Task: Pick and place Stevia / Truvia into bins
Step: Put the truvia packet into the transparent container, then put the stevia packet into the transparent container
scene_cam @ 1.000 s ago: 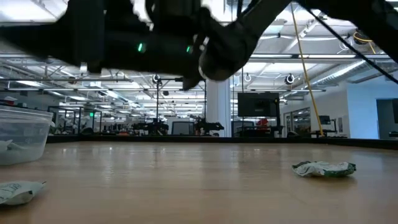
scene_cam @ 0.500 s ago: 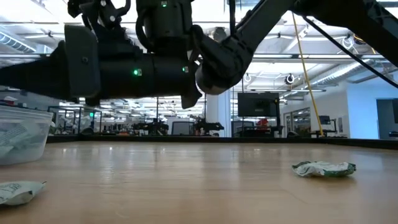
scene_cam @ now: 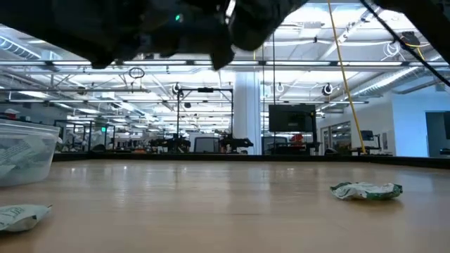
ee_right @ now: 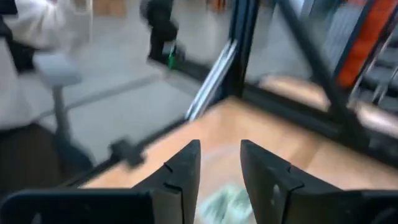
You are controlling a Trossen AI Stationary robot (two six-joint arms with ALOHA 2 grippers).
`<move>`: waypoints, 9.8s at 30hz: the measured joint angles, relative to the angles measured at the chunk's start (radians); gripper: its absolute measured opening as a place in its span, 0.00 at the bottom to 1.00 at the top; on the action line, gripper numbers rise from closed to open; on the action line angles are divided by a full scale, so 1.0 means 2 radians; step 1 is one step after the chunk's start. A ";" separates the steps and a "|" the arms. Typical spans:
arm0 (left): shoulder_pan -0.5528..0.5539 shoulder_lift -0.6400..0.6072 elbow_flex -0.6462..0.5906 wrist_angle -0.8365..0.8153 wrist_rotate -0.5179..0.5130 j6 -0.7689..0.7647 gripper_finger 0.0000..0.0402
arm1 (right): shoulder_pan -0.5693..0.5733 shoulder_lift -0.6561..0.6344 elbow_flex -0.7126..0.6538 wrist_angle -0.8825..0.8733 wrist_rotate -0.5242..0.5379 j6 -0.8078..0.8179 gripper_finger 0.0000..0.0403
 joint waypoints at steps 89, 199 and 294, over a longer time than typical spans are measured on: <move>-0.069 0.317 0.000 0.291 0.107 0.263 0.18 | 0.008 -0.217 -0.154 -0.420 0.184 -0.006 0.03; -0.199 0.265 0.000 0.012 0.323 -0.243 0.16 | 0.033 -0.218 -0.248 -0.493 0.344 0.102 0.35; 0.000 0.268 0.000 0.234 0.224 0.111 0.25 | 0.260 -0.282 -0.464 -0.123 0.203 0.095 0.34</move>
